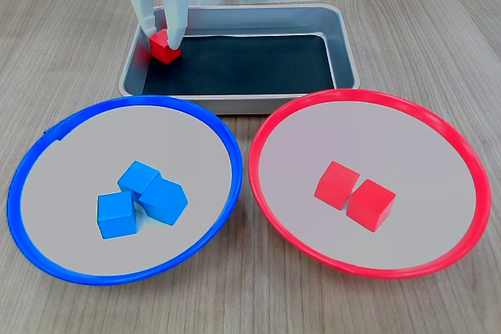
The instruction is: Move six blocks tray to matching dishes
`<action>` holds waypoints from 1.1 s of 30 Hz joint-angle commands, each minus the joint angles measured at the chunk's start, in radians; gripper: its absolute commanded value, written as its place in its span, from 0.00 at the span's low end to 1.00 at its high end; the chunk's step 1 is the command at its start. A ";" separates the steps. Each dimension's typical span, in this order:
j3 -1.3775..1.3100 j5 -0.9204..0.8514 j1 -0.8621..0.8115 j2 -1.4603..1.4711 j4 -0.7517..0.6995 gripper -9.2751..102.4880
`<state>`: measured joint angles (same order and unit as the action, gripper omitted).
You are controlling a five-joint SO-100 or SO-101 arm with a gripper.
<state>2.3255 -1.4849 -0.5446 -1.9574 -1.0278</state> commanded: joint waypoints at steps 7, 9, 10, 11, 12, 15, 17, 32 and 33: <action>0.034 -0.029 0.031 -0.021 0.018 0.14; 0.035 -0.021 0.044 -0.029 0.026 0.12; 0.032 -0.015 0.057 -0.034 0.029 0.11; 0.029 0.003 0.074 -0.041 0.037 0.10; 0.025 0.038 0.098 -0.051 0.048 0.10; -0.014 0.235 0.221 -0.086 0.060 0.10; -0.071 0.431 0.336 -0.098 0.071 0.10; -0.414 1.262 0.756 0.350 0.815 0.13; -0.419 1.258 0.752 0.367 0.807 0.16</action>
<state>1.9466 -0.2286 0.2117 -1.5999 -0.2408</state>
